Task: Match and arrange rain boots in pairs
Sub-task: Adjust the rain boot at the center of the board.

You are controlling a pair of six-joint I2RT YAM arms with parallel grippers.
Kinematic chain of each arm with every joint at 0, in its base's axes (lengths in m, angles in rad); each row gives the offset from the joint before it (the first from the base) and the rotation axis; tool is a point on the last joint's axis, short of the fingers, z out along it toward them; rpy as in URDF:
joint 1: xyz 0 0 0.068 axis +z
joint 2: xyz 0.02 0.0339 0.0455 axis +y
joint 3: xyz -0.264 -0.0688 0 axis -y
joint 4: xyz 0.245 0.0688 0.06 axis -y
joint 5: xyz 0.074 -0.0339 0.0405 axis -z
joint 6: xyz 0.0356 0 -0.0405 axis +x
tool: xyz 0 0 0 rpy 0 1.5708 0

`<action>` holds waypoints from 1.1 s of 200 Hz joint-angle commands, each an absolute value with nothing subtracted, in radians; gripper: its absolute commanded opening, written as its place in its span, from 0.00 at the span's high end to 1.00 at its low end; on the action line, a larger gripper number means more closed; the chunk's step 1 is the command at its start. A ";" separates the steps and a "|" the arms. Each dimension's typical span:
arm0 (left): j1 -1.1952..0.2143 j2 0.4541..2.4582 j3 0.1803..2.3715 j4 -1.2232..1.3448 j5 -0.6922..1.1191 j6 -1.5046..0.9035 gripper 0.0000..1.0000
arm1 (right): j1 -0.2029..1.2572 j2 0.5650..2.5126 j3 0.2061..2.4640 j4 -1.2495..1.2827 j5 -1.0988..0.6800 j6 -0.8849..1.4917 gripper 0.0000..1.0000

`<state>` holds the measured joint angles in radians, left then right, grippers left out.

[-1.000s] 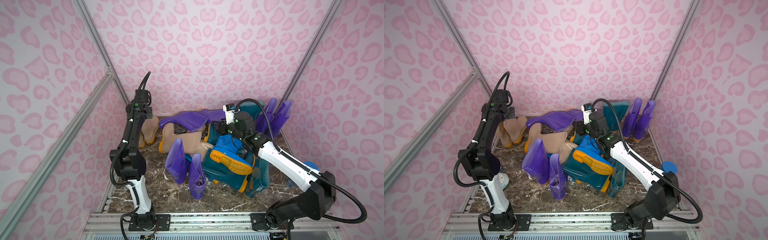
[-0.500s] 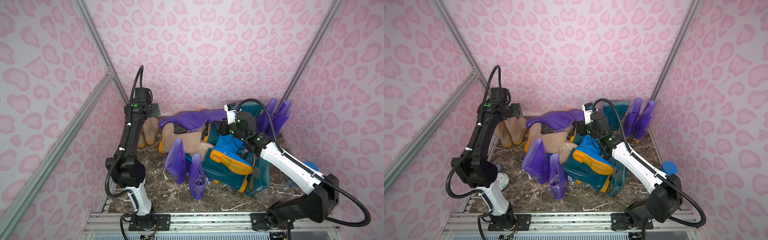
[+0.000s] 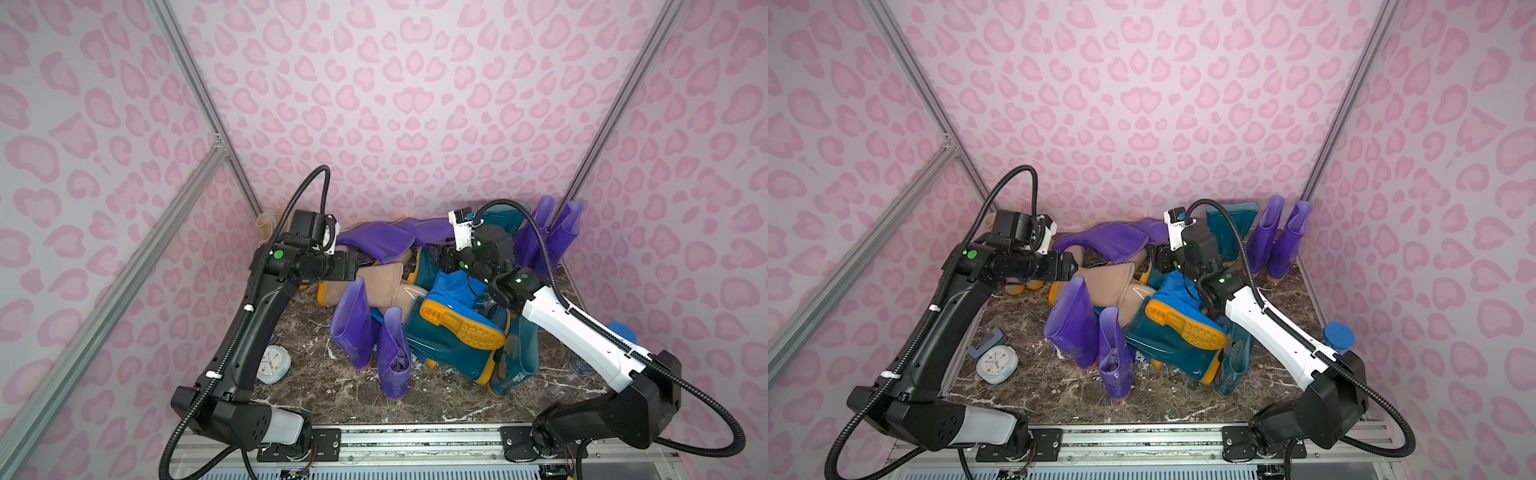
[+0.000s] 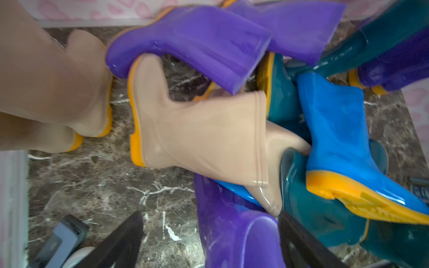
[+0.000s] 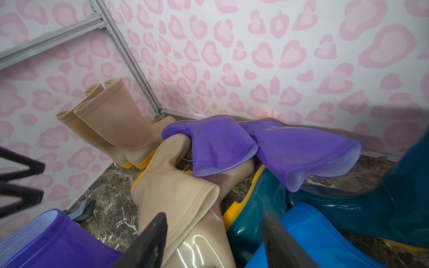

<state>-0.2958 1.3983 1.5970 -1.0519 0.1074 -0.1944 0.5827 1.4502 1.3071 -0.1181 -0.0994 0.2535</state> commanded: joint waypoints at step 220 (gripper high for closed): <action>-0.227 1.432 1.606 -0.968 0.098 -0.111 0.10 | 0.681 2.108 1.839 -0.189 -0.496 0.497 1.00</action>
<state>-0.2409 1.4460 1.6058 -0.9775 0.0914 -0.1368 0.6521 2.1338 1.8065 -0.2287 -0.4484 0.5068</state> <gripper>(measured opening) 0.900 0.084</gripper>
